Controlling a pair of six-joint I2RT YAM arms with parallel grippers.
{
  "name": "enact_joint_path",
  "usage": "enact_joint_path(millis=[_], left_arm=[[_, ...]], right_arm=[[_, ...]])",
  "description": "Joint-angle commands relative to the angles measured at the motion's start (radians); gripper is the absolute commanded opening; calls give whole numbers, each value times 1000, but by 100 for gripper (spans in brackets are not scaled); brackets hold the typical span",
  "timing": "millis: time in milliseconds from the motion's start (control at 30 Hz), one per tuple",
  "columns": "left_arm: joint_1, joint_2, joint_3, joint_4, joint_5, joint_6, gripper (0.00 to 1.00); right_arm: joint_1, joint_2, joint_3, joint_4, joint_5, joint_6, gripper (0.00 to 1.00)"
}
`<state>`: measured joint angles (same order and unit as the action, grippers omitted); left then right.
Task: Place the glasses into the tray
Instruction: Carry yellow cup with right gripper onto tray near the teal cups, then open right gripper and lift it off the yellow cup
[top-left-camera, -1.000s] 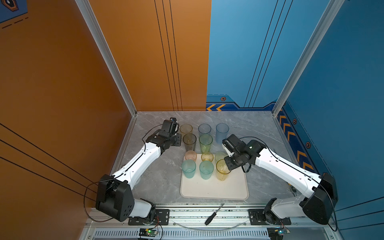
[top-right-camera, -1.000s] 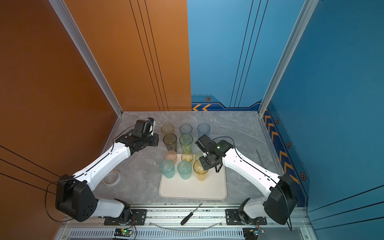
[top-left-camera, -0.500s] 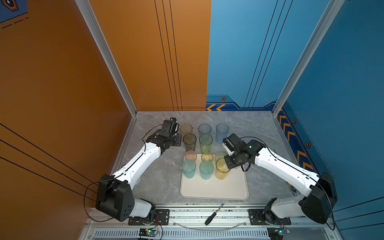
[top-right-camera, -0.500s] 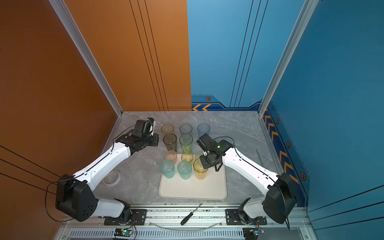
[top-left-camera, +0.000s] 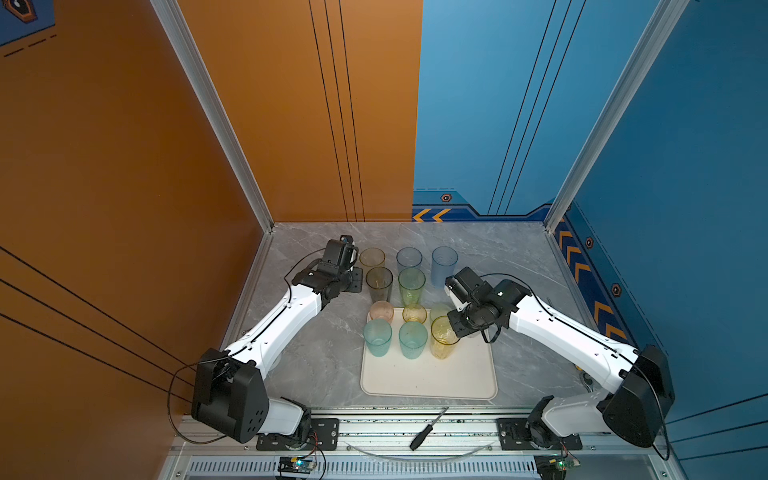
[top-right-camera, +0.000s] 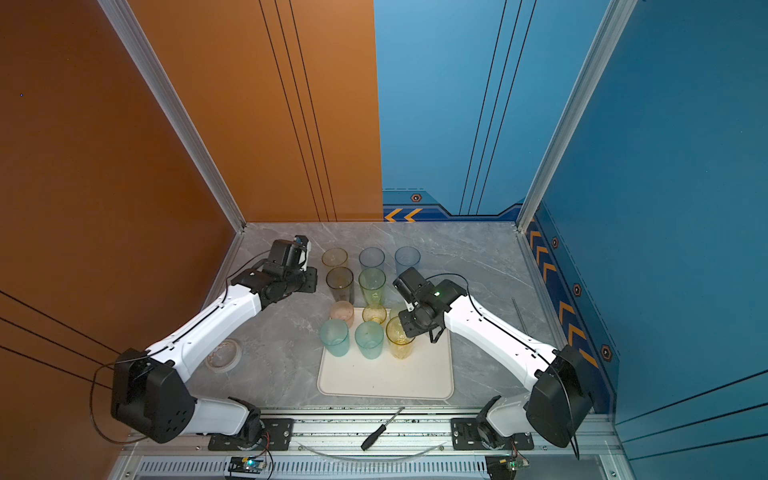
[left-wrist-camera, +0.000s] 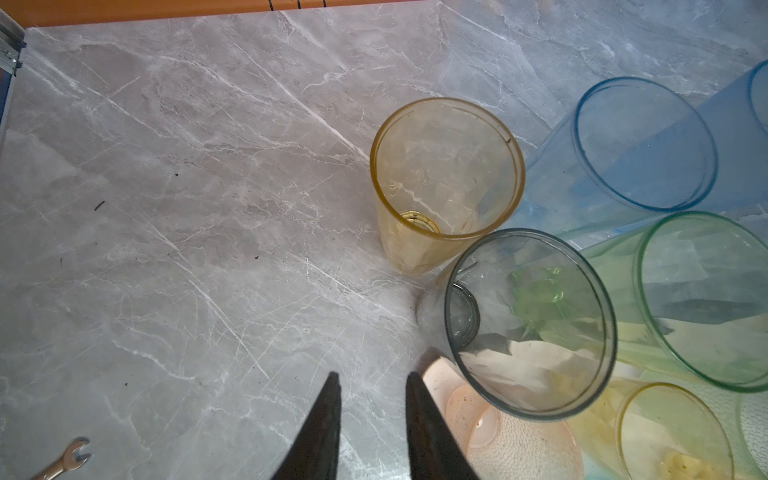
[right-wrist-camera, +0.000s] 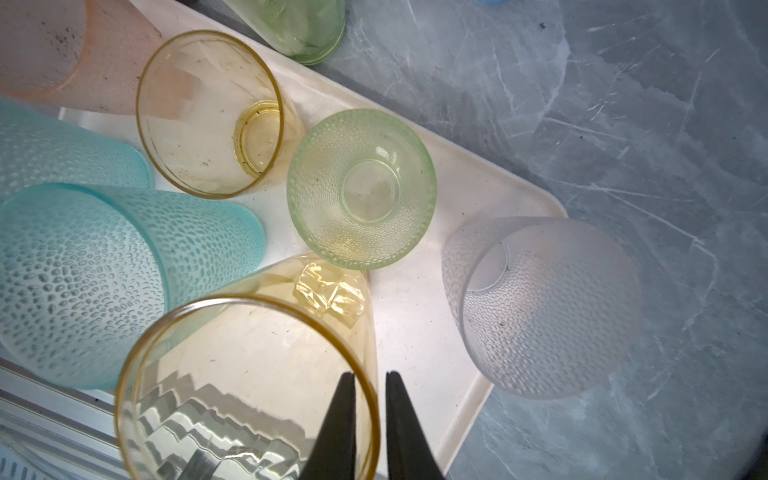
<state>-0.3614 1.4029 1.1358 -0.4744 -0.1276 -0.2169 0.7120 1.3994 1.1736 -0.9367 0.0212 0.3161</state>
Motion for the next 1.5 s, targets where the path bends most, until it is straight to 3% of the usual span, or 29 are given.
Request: enact_joint_path(millis=[0, 467, 700, 967, 1200, 1467], left_arm=[[-7, 4, 12, -3, 9, 8, 29], [-6, 8, 14, -7, 6, 8, 29], [-5, 14, 16, -7, 7, 5, 30], [-7, 31, 22, -4, 8, 2, 30], [-2, 39, -3, 47, 10, -16, 29], [16, 25, -10, 36, 19, -12, 29]], right_arm=[[-4, 3, -13, 12, -14, 16, 15], [-3, -50, 22, 12, -37, 4, 26], [-81, -116, 73, 12, -103, -19, 33], [-206, -151, 108, 14, -64, -24, 36], [-337, -101, 149, 35, -68, -36, 35], [-408, 62, 289, 42, -85, -78, 35]])
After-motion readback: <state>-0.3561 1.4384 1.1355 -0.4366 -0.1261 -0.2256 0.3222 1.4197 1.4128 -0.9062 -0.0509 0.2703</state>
